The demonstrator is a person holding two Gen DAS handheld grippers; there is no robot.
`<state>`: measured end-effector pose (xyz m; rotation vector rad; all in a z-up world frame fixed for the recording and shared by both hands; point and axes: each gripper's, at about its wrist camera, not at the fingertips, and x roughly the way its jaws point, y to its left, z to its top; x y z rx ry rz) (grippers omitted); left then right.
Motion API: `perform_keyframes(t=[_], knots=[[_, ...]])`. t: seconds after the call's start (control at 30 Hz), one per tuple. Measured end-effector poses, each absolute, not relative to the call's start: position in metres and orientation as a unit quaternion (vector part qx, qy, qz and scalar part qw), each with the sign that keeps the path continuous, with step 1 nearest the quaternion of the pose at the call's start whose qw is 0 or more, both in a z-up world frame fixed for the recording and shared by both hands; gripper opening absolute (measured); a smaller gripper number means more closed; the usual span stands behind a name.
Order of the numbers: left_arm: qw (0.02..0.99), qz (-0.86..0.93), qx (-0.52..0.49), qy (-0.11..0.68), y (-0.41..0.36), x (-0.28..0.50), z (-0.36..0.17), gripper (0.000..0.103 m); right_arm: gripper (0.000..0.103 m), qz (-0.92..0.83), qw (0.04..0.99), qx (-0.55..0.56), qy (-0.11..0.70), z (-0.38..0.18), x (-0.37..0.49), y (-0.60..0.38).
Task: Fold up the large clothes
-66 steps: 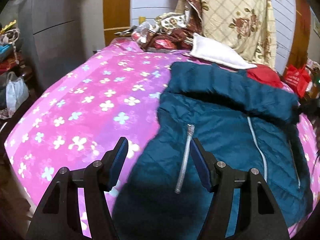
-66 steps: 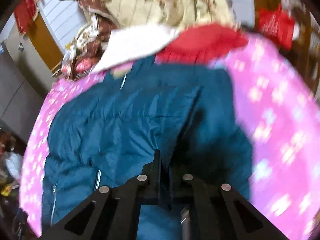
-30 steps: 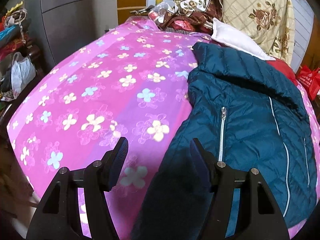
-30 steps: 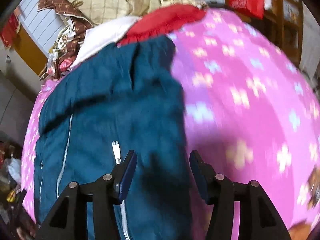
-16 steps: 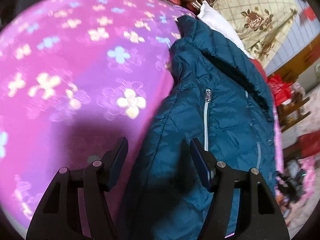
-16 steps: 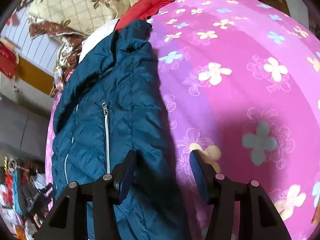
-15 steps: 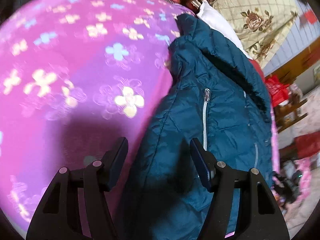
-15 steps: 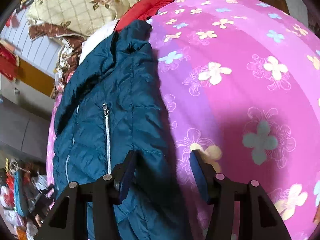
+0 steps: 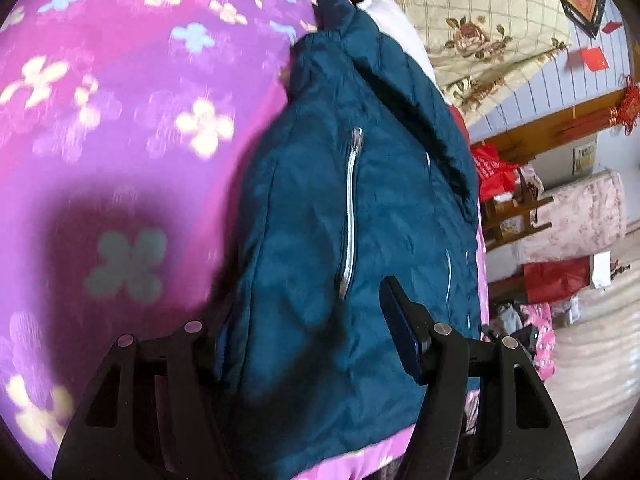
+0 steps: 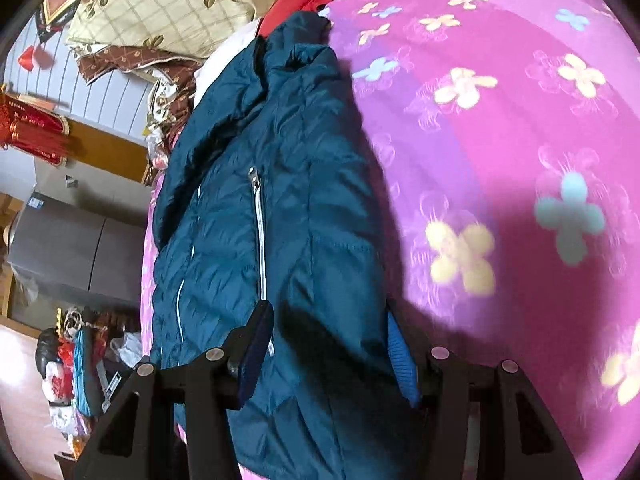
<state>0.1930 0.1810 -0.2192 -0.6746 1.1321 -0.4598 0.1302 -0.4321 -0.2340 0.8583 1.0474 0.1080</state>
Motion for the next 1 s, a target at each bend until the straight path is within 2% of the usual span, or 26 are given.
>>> perform_keyframes(t=[0.4, 0.6, 0.7, 0.9, 0.97, 1.0], knots=[[0.771, -0.223, -0.307, 0.511, 0.180, 0.169, -0.219, 0.064, 0.053, 0.081, 0.765, 0.384, 0.511, -0.233, 0.097, -0.417], [0.778, -0.214, -0.304, 0.507, 0.172, 0.170, -0.219, 0.064, 0.053, 0.108, 0.758, 0.420, 0.488, -0.242, 0.091, -0.405], [0.781, -0.210, -0.294, 0.510, 0.164, 0.174, -0.218, 0.068, 0.053, 0.139, 0.745, 0.441, 0.481, -0.249, 0.098, -0.393], [0.797, -0.167, -0.262, 0.519, 0.145, 0.172, -0.213, 0.068, 0.056, 0.140, 0.753, 0.428, 0.480, -0.245, 0.111, -0.368], [0.805, -0.148, -0.245, 0.520, 0.139, 0.169, -0.211, 0.052, 0.056, 0.135, 0.761, 0.412, 0.482, -0.242, 0.110, -0.363], [0.810, -0.132, -0.224, 0.526, 0.135, 0.167, -0.209, 0.036, 0.055, 0.130, 0.765, 0.405, 0.483, -0.240, 0.109, -0.361]])
